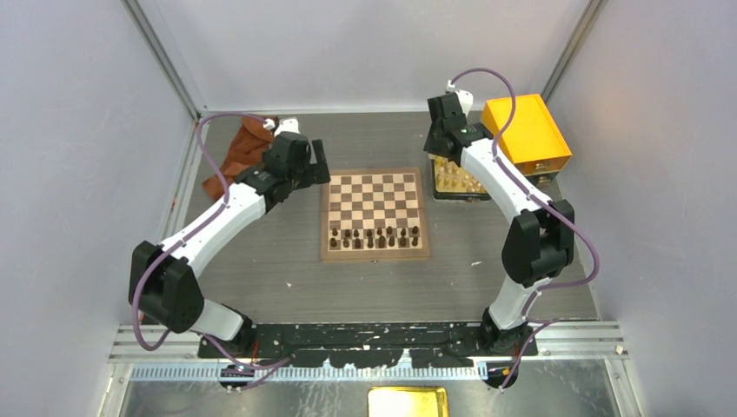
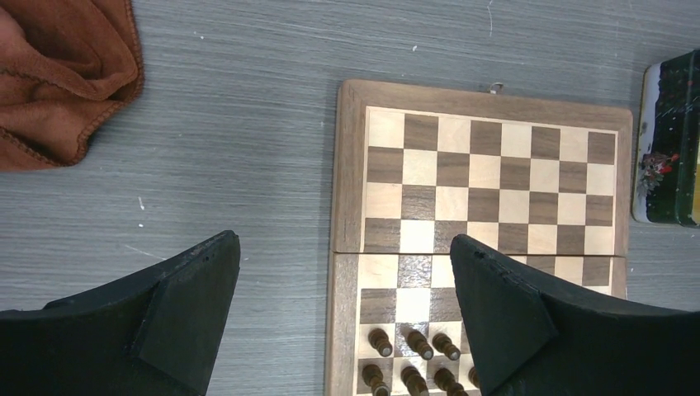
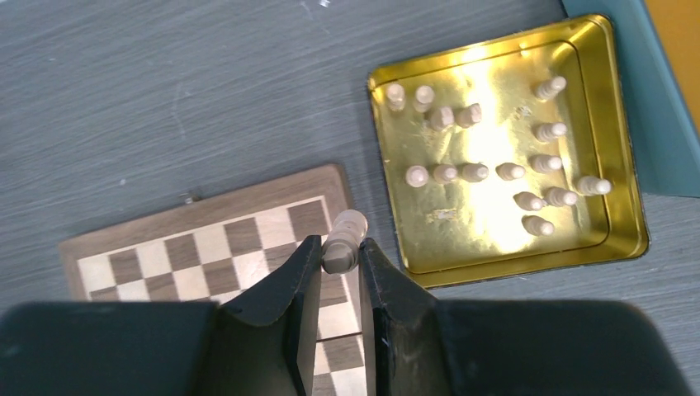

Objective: Set up the chess pieces on the board
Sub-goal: Pick up the chess piece from the storage box, then place the chess piece on the chessboard.

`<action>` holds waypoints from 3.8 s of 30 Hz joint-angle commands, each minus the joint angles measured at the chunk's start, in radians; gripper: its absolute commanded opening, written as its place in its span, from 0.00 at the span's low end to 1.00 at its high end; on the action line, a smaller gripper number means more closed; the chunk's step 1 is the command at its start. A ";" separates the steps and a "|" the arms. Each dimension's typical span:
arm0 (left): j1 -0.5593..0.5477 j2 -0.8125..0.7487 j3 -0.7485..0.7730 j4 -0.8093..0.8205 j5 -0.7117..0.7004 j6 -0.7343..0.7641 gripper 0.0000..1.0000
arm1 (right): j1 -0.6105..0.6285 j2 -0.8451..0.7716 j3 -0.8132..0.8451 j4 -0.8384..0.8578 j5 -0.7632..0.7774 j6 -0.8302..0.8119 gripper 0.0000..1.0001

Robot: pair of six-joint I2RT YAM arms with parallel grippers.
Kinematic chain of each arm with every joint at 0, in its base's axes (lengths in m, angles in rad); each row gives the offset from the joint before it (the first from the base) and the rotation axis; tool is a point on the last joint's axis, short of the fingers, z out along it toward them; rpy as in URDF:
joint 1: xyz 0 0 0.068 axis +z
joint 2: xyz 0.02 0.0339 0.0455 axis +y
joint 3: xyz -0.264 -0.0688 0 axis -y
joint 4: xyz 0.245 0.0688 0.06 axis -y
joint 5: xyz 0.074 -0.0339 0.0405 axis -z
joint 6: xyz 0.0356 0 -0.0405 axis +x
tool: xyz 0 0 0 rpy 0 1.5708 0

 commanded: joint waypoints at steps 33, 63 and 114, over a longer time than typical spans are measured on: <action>0.009 -0.125 -0.046 0.048 -0.058 0.020 1.00 | 0.189 0.263 0.466 -0.170 0.084 -0.017 0.01; 0.021 -0.073 -0.058 0.078 -0.044 -0.012 1.00 | 0.218 0.373 0.502 -0.190 0.004 -0.071 0.01; 0.021 -0.036 -0.057 0.075 -0.049 -0.021 1.00 | 0.284 0.494 0.513 -0.138 -0.122 -0.029 0.01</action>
